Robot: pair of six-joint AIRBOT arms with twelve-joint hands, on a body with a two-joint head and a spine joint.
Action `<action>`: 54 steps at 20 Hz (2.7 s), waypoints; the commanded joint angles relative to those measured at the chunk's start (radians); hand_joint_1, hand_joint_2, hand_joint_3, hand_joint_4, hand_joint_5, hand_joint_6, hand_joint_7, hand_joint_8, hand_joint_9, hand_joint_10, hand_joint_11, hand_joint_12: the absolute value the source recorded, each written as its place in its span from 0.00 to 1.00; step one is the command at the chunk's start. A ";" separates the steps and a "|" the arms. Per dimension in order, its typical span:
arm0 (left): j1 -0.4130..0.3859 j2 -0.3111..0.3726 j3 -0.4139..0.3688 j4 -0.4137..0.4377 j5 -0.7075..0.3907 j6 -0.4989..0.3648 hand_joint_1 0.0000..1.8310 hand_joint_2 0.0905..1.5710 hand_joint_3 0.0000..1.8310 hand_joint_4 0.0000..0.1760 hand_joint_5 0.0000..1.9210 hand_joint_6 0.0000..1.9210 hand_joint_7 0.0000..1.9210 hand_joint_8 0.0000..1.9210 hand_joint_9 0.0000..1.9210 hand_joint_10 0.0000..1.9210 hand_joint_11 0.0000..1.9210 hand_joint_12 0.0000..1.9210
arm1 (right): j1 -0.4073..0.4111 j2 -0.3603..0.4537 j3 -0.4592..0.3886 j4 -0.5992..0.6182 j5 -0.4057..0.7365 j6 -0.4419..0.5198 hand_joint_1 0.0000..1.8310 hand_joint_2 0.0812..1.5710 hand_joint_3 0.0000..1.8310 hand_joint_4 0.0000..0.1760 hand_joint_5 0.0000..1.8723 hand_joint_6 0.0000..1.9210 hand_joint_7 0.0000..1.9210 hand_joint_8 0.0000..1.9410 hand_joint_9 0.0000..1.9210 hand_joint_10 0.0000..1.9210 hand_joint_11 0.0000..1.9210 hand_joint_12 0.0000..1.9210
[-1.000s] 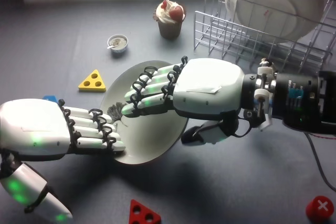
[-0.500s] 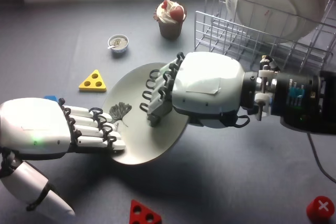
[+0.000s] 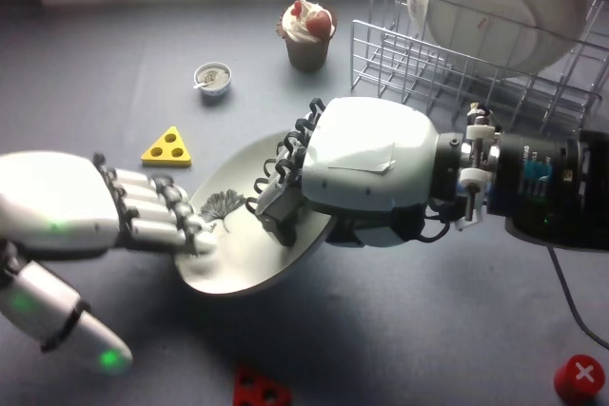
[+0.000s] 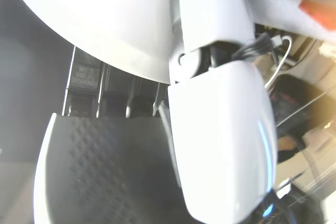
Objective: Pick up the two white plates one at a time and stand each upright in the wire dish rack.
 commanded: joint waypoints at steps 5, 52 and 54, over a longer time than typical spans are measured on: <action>-0.049 0.082 -0.038 -0.065 -0.089 -0.002 0.03 0.57 0.00 0.00 0.07 0.00 0.09 0.00 0.09 0.00 0.09 0.01 | 0.057 0.046 -0.076 0.026 0.056 0.046 0.82 0.65 0.00 0.00 0.53 0.48 0.56 0.30 0.57 0.39 0.52 0.70; -0.076 0.240 -0.103 -0.035 -0.262 -0.002 0.02 0.58 0.00 0.00 0.05 0.00 0.07 0.00 0.07 0.00 0.06 0.00 | 0.524 0.461 -0.116 0.638 -0.597 0.651 0.76 0.65 0.00 0.00 0.50 0.51 0.60 0.32 0.59 0.43 0.60 0.26; -0.076 0.240 -0.109 -0.030 -0.261 -0.002 0.02 0.57 0.00 0.00 0.05 0.00 0.06 0.00 0.06 0.00 0.06 0.00 | 0.524 0.460 -0.108 0.638 -0.595 0.648 0.81 0.66 0.00 0.00 0.47 0.54 0.55 0.35 0.57 0.39 0.51 0.71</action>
